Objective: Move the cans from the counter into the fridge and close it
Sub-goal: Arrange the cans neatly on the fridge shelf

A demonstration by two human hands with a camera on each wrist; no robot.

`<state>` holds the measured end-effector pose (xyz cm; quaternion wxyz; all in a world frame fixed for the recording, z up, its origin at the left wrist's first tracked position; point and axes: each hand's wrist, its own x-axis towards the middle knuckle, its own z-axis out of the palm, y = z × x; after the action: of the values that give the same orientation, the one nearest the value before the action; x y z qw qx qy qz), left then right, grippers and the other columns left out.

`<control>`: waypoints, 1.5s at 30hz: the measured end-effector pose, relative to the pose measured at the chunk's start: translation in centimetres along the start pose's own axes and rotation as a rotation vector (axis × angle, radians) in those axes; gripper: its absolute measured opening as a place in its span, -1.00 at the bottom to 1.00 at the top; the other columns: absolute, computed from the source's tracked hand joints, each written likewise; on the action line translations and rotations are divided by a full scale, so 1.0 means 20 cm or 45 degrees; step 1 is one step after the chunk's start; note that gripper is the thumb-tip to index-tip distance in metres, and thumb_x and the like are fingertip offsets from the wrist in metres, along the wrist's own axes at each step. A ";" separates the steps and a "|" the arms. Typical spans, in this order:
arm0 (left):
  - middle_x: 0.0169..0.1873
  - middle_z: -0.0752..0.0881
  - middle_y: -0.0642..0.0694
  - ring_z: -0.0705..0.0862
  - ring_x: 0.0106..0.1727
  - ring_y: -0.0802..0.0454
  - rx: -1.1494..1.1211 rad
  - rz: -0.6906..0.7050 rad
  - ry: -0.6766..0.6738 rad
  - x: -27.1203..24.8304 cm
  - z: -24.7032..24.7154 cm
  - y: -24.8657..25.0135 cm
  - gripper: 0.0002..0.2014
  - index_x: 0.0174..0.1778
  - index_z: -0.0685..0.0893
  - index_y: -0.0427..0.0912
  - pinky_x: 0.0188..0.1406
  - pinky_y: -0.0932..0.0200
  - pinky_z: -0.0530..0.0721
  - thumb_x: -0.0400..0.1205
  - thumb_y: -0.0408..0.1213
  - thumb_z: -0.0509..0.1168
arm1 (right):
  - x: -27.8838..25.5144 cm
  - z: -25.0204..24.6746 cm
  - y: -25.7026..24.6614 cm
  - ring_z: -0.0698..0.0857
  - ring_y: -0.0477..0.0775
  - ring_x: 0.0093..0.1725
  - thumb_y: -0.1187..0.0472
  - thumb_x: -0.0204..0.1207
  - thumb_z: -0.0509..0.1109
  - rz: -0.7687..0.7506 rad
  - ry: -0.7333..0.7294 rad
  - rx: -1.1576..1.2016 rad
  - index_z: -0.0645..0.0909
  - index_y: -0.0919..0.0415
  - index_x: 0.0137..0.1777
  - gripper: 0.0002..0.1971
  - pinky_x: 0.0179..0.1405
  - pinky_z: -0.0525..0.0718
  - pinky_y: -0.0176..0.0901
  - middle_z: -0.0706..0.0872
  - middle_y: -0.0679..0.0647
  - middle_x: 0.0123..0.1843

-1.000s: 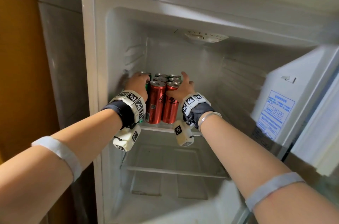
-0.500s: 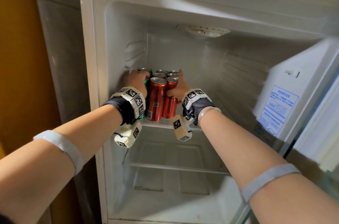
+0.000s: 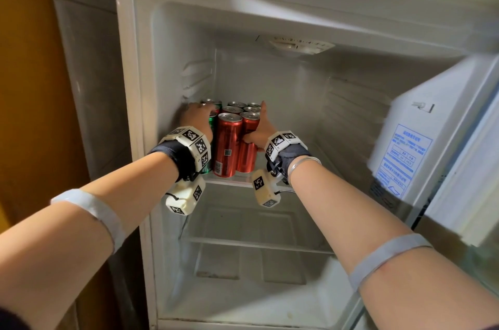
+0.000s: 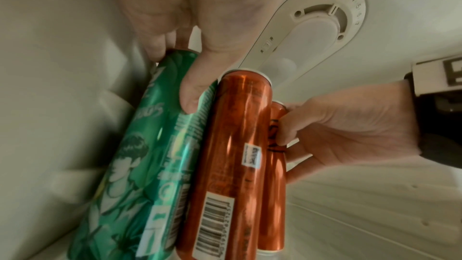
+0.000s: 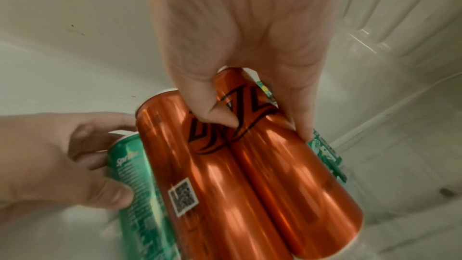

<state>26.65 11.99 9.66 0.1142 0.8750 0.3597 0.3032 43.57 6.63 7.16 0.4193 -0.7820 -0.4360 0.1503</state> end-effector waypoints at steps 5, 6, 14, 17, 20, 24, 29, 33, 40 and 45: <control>0.39 0.48 -0.32 0.44 0.43 -0.28 0.079 0.038 -0.008 -0.02 0.01 0.00 -0.48 0.44 0.45 -0.12 0.44 -0.08 0.44 0.55 -0.52 0.22 | 0.00 -0.01 0.00 0.66 0.31 0.23 0.47 0.35 0.39 0.030 0.067 0.068 -0.40 -0.06 0.64 0.14 0.17 0.67 0.29 0.57 0.23 0.32; 0.41 0.46 -0.32 0.42 0.45 -0.27 0.075 0.027 -0.006 -0.02 0.01 0.00 -0.48 0.46 0.44 -0.12 0.46 -0.08 0.42 0.56 -0.52 0.20 | 0.01 -0.01 0.01 0.68 0.29 0.16 0.45 0.39 0.36 0.048 0.084 0.072 -0.32 -0.09 0.65 0.08 0.11 0.70 0.27 0.60 0.21 0.25; 0.39 0.47 -0.34 0.44 0.43 -0.28 0.103 -0.039 0.037 -0.01 0.02 0.04 -0.55 0.43 0.45 -0.28 0.42 -0.05 0.40 0.60 -0.56 0.12 | 0.04 -0.04 0.03 0.71 0.19 0.09 0.19 0.48 0.31 0.101 0.091 -0.212 0.49 0.08 0.25 -0.67 0.15 0.71 0.15 0.71 0.14 0.15; 0.38 0.47 -0.33 0.44 0.42 -0.28 0.095 -0.035 0.033 0.00 0.02 0.04 -0.55 0.42 0.45 -0.28 0.42 -0.06 0.41 0.59 -0.57 0.12 | 0.02 -0.07 0.03 0.65 0.25 0.23 0.27 0.56 0.25 0.092 0.109 -0.154 0.45 0.20 0.36 -0.64 0.25 0.65 0.16 0.65 0.21 0.26; 0.38 0.46 -0.33 0.45 0.41 -0.28 0.075 -0.023 0.033 0.01 0.02 0.04 -0.56 0.41 0.44 -0.26 0.41 -0.08 0.42 0.59 -0.55 0.11 | 0.03 -0.08 0.04 0.62 0.27 0.26 0.30 0.57 0.25 0.092 0.098 -0.158 0.42 0.24 0.41 -0.61 0.27 0.63 0.16 0.64 0.23 0.29; 0.36 0.47 -0.34 0.47 0.37 -0.32 0.072 -0.034 0.034 0.02 0.04 0.04 -0.57 0.39 0.42 -0.25 0.36 -0.11 0.45 0.58 -0.54 0.10 | 0.04 -0.07 0.04 0.65 0.22 0.20 0.25 0.54 0.27 0.094 0.063 -0.205 0.42 0.16 0.40 -0.59 0.23 0.65 0.10 0.67 0.21 0.26; 0.38 0.40 -0.33 0.43 0.37 -0.35 0.015 -0.013 0.005 0.00 0.04 0.02 -0.54 0.38 0.41 -0.18 0.35 -0.11 0.44 0.55 -0.54 0.12 | 0.04 -0.07 0.04 0.59 0.11 0.04 0.26 0.56 0.28 0.085 0.052 -0.207 0.34 0.15 0.48 -0.52 0.14 0.63 0.01 0.66 0.18 0.25; 0.56 0.21 -0.23 0.17 0.58 -0.26 0.015 0.019 -0.063 -0.04 0.05 0.00 -0.32 0.55 0.24 0.04 0.54 -0.06 0.21 0.54 -0.45 0.29 | 0.03 -0.05 0.03 0.66 0.19 0.18 0.19 0.55 0.32 0.057 0.058 -0.205 0.24 0.08 0.54 -0.43 0.10 0.63 0.01 0.65 0.15 0.28; 0.59 0.17 -0.19 0.03 0.63 -0.31 0.133 0.041 -0.171 0.03 0.10 -0.04 -0.01 0.57 0.22 0.06 0.61 -0.23 0.07 0.27 -0.35 0.59 | 0.09 0.00 0.03 0.75 0.22 0.05 0.27 0.47 0.39 0.090 0.045 -0.175 0.28 0.19 0.45 -0.43 0.05 0.74 0.06 0.74 0.21 0.07; 0.59 0.16 -0.19 0.00 0.63 -0.31 0.136 0.019 -0.207 0.05 0.11 -0.03 0.04 0.58 0.20 0.02 0.60 -0.27 0.07 0.22 -0.10 0.63 | 0.11 0.02 0.06 0.76 0.22 0.01 0.22 0.41 0.42 0.066 0.107 -0.206 0.33 0.09 0.41 -0.43 0.02 0.77 0.12 0.75 0.19 0.08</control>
<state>28.29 13.25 8.06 0.0940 0.9042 0.3583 0.2124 45.35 8.26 6.24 0.3688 -0.8299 -0.4083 0.0924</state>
